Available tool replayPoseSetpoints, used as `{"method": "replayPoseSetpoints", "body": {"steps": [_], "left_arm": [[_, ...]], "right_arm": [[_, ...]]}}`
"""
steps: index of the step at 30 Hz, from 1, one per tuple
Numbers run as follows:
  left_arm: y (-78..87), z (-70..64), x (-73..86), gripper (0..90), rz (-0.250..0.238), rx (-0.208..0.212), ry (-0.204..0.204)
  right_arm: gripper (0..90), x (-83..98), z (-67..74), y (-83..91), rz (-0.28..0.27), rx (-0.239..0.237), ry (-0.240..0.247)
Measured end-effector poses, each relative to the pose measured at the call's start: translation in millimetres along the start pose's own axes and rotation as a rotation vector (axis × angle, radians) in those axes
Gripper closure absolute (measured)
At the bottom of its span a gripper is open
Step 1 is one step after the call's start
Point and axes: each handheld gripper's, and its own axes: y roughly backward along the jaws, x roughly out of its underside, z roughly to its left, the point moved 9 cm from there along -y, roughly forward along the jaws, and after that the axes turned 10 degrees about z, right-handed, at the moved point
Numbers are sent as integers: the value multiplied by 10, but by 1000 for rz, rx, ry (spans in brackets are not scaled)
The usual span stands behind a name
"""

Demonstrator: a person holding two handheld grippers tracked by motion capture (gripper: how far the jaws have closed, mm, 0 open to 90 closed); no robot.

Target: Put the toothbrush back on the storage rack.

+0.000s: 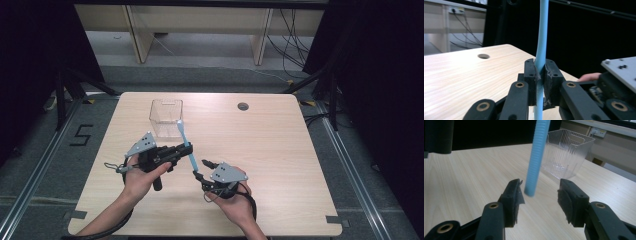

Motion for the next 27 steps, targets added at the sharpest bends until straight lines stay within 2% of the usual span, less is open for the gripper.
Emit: {"method": "replayPoseSetpoints", "body": {"steps": [4,5,6,9,11,12,27], "left_arm": [[37,75,-8,810,3,-55,-35],[52,111,-7,810,6,-87,-53],[52,111,-7,810,6,-87,-53],[72,167,-5,810,10,-126,-75],[94,229,-6,810,10,-162,-90],[104,254,-7,810,10,-177,-95],[247,548,-39,810,-3,-287,-130]], "right_arm": [[508,35,-15,40,15,7,3],[507,48,-30,56,13,16,-2],[507,48,-30,56,13,16,-2],[505,80,-46,91,26,17,-3],[503,105,-89,120,27,38,8],[503,118,-90,128,33,38,-4],[497,262,-186,219,63,76,-24]]}}
